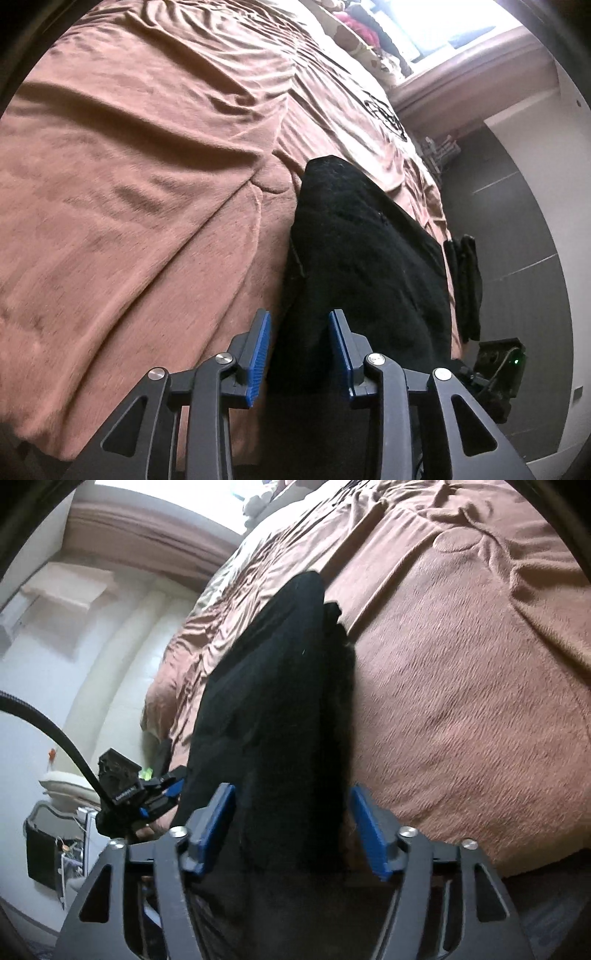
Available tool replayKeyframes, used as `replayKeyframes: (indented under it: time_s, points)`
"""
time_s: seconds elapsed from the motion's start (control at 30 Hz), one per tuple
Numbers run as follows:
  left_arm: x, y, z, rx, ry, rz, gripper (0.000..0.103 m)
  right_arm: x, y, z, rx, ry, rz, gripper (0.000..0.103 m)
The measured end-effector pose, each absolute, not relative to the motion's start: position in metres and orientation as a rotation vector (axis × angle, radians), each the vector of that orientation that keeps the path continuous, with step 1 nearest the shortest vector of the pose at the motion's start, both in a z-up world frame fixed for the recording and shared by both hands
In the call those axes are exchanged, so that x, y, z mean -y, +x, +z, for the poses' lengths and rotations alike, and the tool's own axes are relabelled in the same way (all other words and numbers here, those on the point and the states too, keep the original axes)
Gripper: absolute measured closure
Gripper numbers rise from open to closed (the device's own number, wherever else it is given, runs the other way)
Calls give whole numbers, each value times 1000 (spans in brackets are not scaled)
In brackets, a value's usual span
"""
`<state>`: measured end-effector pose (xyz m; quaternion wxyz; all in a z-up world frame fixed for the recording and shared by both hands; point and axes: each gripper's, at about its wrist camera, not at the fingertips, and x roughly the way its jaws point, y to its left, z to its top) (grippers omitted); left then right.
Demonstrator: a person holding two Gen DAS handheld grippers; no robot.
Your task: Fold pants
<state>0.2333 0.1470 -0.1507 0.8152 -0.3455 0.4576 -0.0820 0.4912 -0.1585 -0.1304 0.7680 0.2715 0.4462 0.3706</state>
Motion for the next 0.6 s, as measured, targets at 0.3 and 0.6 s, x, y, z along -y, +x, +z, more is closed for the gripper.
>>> replayKeyframes:
  time_s: [0.3,0.6]
  points:
    - [-145,265,-152,-998,-721,-188,52,149,522,-152,-1022,647,870,31]
    - [-145,300,-155,-1015,-715,-231,52,137,570,-165,-1102,716,961,31]
